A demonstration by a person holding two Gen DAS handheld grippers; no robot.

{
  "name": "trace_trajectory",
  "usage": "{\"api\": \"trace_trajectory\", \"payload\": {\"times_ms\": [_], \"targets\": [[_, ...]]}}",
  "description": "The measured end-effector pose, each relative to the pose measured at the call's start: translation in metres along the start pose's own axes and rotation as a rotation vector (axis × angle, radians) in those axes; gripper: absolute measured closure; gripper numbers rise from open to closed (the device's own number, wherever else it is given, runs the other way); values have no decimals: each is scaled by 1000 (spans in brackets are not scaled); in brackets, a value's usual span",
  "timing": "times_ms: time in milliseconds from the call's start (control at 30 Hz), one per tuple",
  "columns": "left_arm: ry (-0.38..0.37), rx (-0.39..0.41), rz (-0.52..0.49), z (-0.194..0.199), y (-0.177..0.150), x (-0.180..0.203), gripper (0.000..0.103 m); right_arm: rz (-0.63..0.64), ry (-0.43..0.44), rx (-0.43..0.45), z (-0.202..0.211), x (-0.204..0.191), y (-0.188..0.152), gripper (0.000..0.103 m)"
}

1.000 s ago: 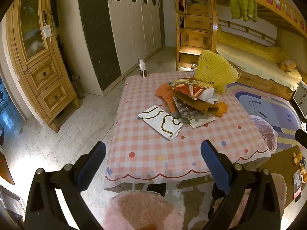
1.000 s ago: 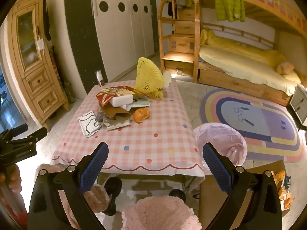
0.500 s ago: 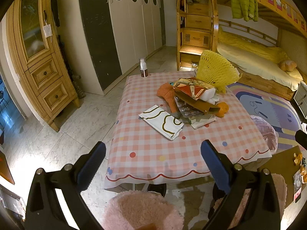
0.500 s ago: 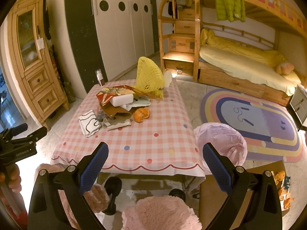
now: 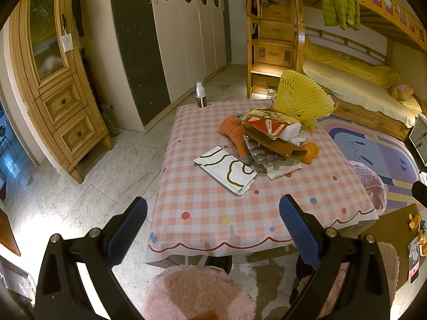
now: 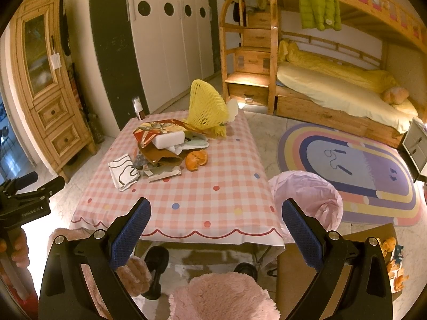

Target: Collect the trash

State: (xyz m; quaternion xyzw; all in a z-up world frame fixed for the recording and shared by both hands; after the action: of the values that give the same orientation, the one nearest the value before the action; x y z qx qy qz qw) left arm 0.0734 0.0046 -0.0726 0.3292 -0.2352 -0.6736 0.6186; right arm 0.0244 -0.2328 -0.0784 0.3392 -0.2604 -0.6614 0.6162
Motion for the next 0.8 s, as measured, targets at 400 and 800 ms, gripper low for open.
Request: {"api": "trace_trajectory", "payload": {"times_ms": [400, 800], "targets": [[0, -1, 0, 0, 0, 0, 7, 0, -2, 0, 0, 0, 0, 5], [0, -1, 0, 0, 0, 0, 7, 1, 0, 0, -1, 0, -1, 5]]}}
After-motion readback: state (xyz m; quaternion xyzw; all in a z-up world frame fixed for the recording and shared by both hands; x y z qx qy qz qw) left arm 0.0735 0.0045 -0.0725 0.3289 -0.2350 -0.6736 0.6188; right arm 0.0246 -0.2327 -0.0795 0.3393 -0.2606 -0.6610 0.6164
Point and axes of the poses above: each gripper's, at about its wrist camera, not at the fingertips, and z roughly against the way its jaws point, x to its right, y to its top, the point moved 10 cm from there along -z, roughly the way its jaws point, and after that the axes turned 5 degrees about y, right-handed, at the moved point
